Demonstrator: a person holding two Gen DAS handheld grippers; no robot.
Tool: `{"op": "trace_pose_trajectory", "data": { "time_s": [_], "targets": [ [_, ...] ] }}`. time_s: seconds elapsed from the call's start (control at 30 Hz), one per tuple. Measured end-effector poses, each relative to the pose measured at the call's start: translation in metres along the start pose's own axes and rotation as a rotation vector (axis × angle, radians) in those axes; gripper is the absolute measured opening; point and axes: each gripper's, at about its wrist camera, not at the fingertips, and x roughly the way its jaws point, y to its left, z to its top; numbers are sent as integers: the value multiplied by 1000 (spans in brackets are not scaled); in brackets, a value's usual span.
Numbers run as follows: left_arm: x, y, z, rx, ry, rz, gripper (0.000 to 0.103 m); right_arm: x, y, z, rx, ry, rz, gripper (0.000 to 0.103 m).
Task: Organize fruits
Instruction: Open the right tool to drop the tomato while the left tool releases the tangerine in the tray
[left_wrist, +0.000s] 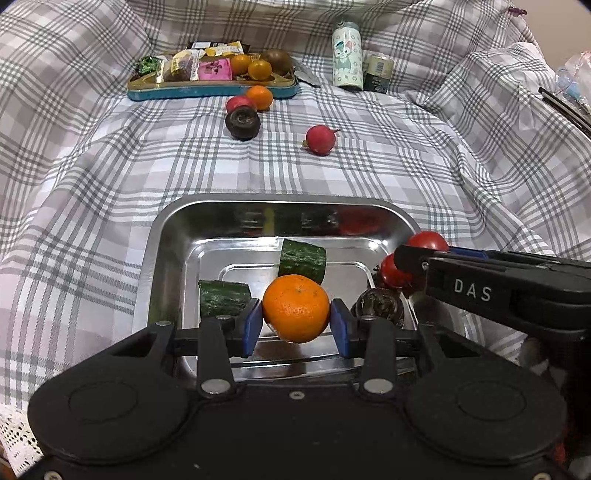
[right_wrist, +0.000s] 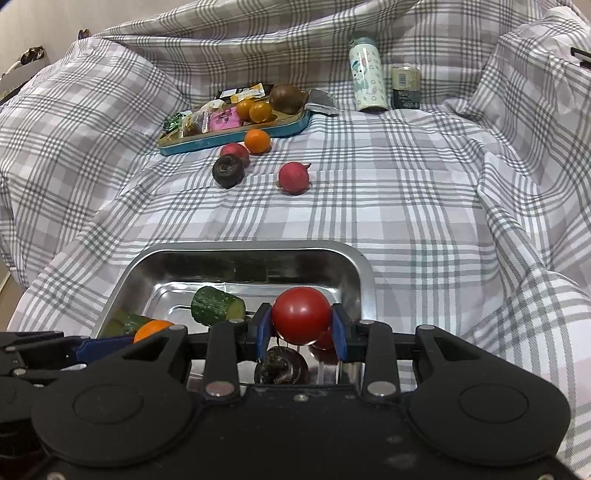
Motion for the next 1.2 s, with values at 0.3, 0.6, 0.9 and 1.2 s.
{"op": "trace_pose_trajectory", "data": {
  "time_s": [0.3,0.6,0.9,1.2],
  "targets": [
    [3,2,-1,-20,25,-26,49,5,3,3,-9,6,12,36],
    [3,7,-1,-54,22,-33,49,5,4,5,-23,-3,18,36],
    [2,6,-2,-54,18,-36,49,5,2,4,-16,5,16,36],
    [2,8,-3,-68,17,-30,49,4,2,4,-15,4,23,36]
  ]
}}
